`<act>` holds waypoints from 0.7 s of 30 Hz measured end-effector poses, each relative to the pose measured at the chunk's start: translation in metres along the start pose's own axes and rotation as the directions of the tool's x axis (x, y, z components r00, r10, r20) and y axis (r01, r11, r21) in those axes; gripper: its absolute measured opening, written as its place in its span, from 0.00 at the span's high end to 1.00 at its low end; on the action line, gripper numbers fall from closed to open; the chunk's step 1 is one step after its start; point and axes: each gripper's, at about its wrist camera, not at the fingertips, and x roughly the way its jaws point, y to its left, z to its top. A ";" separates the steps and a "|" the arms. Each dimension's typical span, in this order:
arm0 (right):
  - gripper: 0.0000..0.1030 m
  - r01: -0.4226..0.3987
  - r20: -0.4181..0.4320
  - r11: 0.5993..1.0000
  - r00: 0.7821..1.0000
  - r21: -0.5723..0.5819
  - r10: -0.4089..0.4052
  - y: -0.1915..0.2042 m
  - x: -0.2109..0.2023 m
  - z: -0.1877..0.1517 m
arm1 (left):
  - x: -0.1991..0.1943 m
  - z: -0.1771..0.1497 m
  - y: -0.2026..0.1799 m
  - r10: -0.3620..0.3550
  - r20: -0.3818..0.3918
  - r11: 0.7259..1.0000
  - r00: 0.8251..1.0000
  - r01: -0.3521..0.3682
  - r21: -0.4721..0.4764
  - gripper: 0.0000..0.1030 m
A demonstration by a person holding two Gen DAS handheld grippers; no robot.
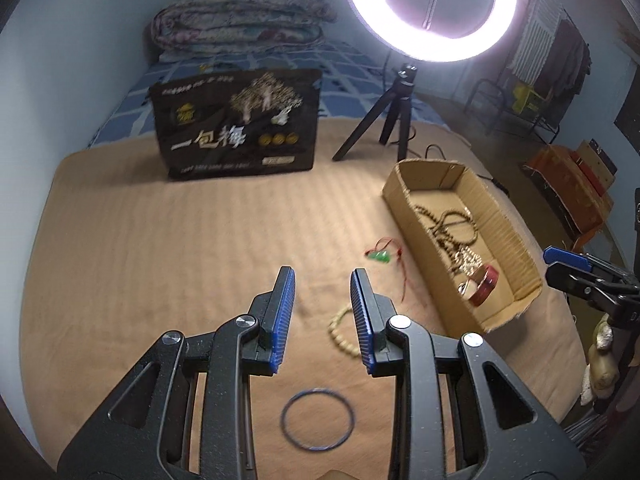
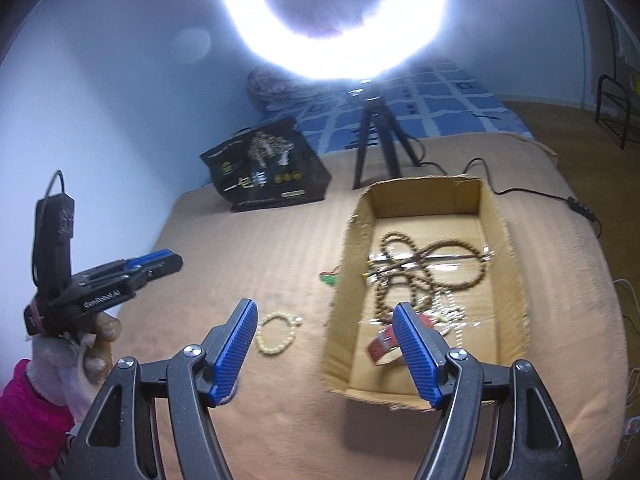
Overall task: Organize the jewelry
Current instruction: 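Move left tool toward the blue bangle while right tool approaches the cream bead bracelet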
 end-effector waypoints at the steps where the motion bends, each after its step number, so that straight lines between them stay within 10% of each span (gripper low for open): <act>1: 0.30 0.001 0.000 1.000 1.000 -0.008 -0.001 0.006 0.000 -0.002 | 0.000 -0.003 0.004 -0.004 -0.004 1.000 1.000 0.004 -0.004 0.73; 21: 0.62 0.067 -0.157 0.992 0.984 -0.107 -0.083 0.081 0.086 -0.052 | 0.023 -0.080 0.047 -0.139 -0.171 0.986 0.976 0.152 0.069 0.73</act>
